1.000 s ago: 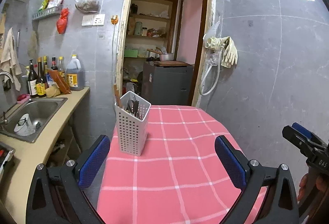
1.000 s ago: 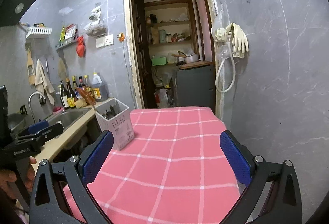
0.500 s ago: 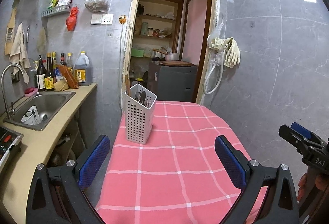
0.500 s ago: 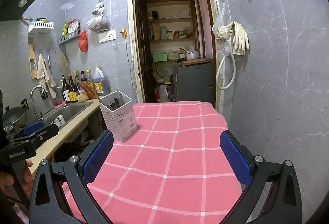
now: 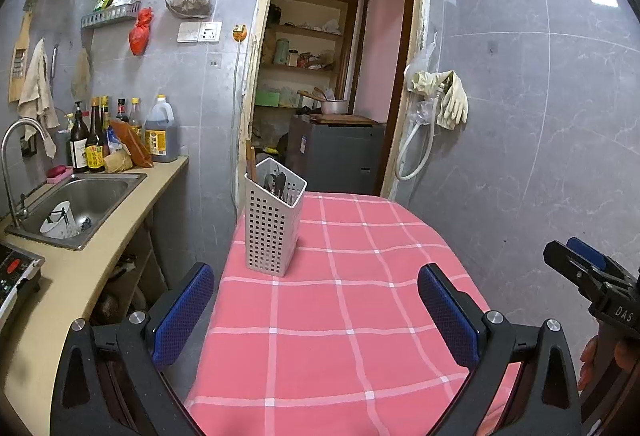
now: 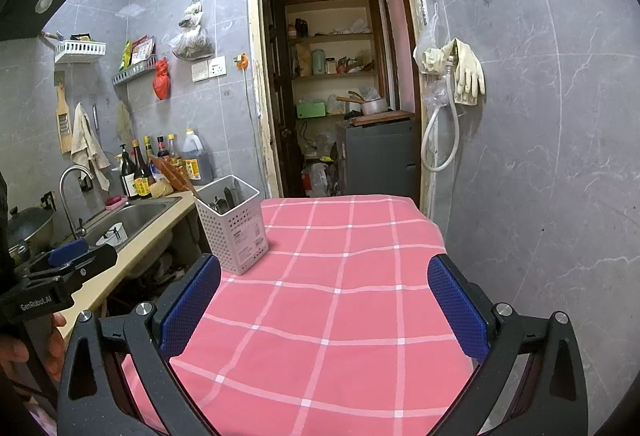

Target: Organize utensils

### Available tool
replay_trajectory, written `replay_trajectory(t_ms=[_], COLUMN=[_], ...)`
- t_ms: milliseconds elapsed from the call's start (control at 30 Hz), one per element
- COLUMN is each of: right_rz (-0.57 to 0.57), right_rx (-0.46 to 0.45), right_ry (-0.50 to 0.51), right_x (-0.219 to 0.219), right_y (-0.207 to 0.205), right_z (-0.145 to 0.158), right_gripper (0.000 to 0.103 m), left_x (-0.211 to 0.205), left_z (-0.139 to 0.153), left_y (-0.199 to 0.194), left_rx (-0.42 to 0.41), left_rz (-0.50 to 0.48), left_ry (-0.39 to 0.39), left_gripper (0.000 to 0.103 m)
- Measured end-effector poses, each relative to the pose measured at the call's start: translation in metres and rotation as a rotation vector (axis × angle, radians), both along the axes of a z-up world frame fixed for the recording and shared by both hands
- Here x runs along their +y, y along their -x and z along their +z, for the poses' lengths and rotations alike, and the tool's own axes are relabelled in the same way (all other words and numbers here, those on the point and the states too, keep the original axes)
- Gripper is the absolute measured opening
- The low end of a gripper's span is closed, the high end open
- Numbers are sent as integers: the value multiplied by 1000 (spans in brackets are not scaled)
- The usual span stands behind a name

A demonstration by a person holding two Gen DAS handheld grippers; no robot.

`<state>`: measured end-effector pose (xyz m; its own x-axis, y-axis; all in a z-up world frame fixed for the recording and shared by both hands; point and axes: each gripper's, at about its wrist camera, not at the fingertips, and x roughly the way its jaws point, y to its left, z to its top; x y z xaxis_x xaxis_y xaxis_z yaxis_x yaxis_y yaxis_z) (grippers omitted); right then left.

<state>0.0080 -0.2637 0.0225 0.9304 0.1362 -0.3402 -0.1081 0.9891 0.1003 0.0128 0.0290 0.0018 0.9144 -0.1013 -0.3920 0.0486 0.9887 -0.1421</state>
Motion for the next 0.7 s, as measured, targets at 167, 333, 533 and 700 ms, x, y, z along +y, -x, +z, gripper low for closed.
replay_trajectory(t_ms=[167,333,533,700], right_rz=[-1,0,0,-1], right_rx=[0,-1,-1,-1], right_ry=[1,2,2,4], right_x=[0,0,0,-1], right_y=[-2,-1,-2,-2], right_z=[1,1,2,2], right_gripper=[102,102,102,102], left_x=[1,1,2,2], left_z=[-2,-2,-3,-4], left_y=[1,1,1,2], left_rx=[4,5,8,7], left_rz=[-2,-1,-2,-2], left_ry=[2,3,5,4], left_gripper=[103,103,103,103])
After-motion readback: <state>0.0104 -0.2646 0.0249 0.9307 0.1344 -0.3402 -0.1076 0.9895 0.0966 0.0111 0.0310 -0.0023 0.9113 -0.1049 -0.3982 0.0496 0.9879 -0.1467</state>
